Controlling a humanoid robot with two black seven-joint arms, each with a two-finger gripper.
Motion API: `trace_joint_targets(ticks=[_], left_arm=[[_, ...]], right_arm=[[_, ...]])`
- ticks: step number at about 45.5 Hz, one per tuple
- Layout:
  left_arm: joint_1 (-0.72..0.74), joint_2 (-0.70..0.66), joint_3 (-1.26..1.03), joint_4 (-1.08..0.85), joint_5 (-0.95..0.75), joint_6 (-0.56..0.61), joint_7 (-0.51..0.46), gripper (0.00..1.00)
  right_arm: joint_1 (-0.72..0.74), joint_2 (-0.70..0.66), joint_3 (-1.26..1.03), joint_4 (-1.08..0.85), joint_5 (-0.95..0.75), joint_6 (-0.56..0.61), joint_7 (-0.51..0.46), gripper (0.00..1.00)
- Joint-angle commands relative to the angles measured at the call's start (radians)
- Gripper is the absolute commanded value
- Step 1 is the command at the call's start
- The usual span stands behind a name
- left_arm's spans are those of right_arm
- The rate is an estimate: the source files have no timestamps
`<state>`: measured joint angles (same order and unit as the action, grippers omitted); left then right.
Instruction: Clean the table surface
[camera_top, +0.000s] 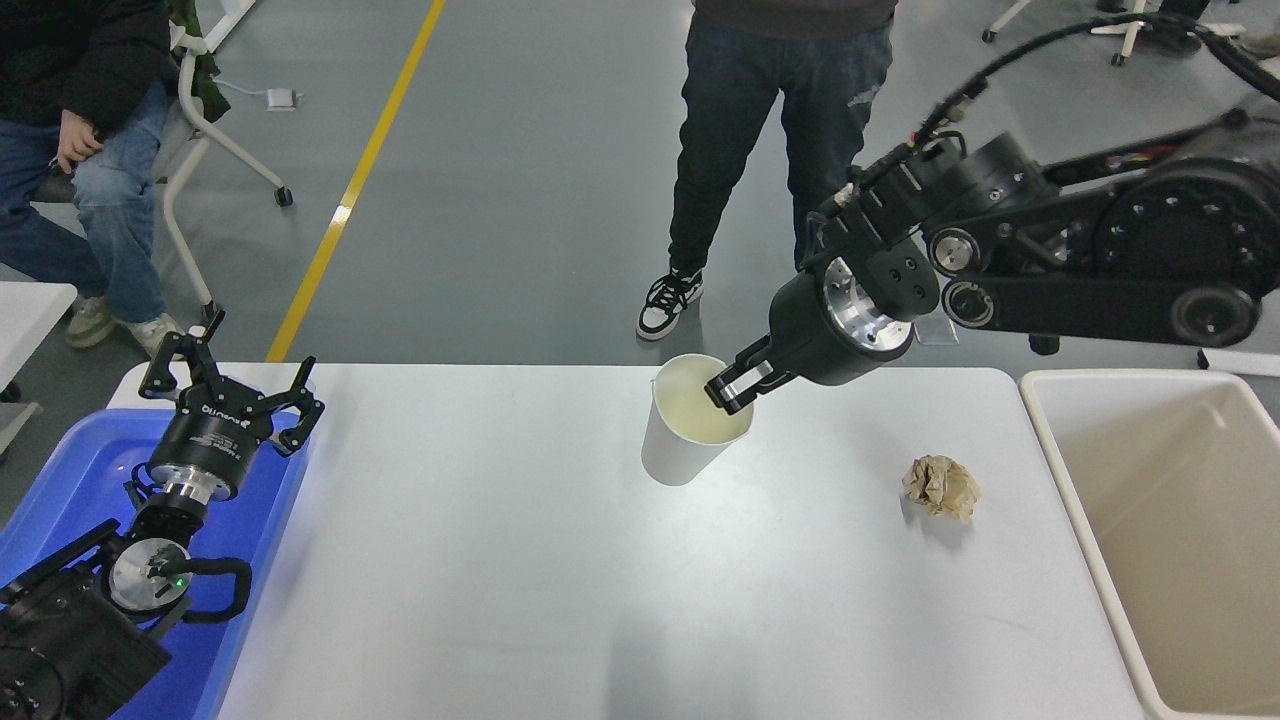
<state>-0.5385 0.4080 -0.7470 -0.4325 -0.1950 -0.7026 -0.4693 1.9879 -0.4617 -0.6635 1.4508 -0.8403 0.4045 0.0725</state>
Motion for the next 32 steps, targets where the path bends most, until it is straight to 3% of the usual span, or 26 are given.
trace_joint_targets(ticks=[1,19,32], left_arm=[[0.0,0.0,0.0,0.0,0.0,0.0,0.0,1.0],[0.0,0.0,0.0,0.0,0.0,0.0,0.0,1.0],[0.0,0.0,0.0,0.0,0.0,0.002,0.001,1.0]], right_arm=[[0.003,-0.15,-0.074,-0.001,-0.069,0.0,-0.002,0.0],[-0.012,-0.437,-0.171,0.002,-0.169,0.002,0.0,0.0],[-0.132,-0.564,-0.186,-0.087,-0.252,-0.007,0.0,0.0]])
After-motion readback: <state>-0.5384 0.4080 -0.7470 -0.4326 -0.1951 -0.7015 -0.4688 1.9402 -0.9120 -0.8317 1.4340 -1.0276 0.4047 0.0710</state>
